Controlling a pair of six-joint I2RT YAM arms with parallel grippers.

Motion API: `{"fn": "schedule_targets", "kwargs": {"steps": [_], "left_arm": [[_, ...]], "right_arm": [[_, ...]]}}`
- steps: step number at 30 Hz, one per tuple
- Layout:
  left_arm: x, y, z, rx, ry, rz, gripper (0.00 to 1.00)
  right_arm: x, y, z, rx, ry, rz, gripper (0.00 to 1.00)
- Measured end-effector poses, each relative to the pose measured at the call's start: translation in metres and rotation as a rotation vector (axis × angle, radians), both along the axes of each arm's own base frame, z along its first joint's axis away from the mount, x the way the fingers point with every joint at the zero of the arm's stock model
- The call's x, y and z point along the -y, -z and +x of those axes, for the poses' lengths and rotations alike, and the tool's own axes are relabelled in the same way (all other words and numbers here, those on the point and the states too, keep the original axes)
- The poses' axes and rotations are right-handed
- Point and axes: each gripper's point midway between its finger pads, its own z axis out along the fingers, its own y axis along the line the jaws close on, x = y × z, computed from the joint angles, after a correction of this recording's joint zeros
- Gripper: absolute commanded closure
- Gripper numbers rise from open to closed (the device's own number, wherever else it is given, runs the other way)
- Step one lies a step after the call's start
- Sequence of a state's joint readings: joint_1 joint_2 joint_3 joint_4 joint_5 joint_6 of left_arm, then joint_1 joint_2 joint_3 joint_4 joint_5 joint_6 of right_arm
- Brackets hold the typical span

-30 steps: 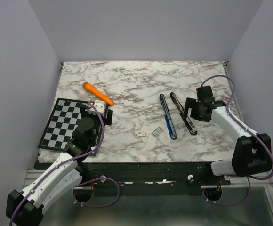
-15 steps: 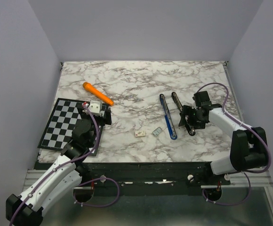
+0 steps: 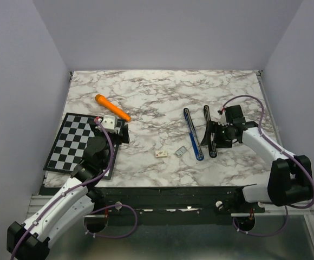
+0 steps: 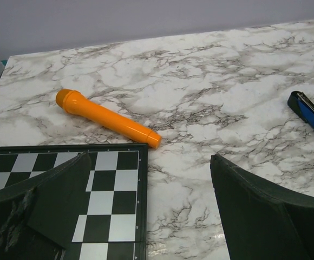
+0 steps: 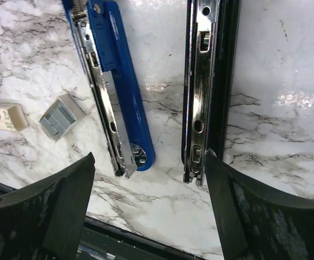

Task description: Load the staples into the stapler

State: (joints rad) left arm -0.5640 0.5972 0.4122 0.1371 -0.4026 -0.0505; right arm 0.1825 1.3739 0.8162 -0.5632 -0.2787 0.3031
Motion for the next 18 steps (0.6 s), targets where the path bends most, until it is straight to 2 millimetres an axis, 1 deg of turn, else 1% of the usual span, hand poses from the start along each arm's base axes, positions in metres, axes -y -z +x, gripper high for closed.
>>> {"fn": "schedule_targets", "kwargs": {"steps": [3, 4, 6, 9, 12, 14, 18], "left_arm": [[0.002, 0.003, 0.002, -0.009, 0.000, -0.004, 0.01], [0.002, 0.004, 0.003, -0.012, -0.001, -0.005, 0.01], [0.003, 0.003, 0.004, -0.012, -0.001, -0.016, 0.01], [0.005, -0.002, 0.005, 0.004, -0.002, -0.036, 0.01], [0.007, -0.008, 0.009, 0.016, -0.002, -0.047, 0.01], [0.008, -0.011, 0.011, 0.019, -0.002, -0.049, 0.01], [0.011, -0.012, 0.017, 0.016, -0.003, -0.046, 0.01]], "right_arm": [[-0.002, -0.014, 0.002, 0.057, -0.016, 0.004, 0.08], [-0.003, -0.022, 0.003, 0.093, -0.024, 0.005, 0.06], [-0.010, -0.040, 0.003, 0.167, -0.059, 0.001, 0.06], [-0.030, -0.069, 0.006, 0.282, -0.144, -0.019, 0.07], [-0.053, -0.086, 0.009, 0.354, -0.225, -0.052, 0.10], [-0.062, -0.085, 0.009, 0.356, -0.254, -0.066, 0.12], [-0.081, -0.066, 0.012, 0.312, -0.310, -0.134, 0.21]]}}
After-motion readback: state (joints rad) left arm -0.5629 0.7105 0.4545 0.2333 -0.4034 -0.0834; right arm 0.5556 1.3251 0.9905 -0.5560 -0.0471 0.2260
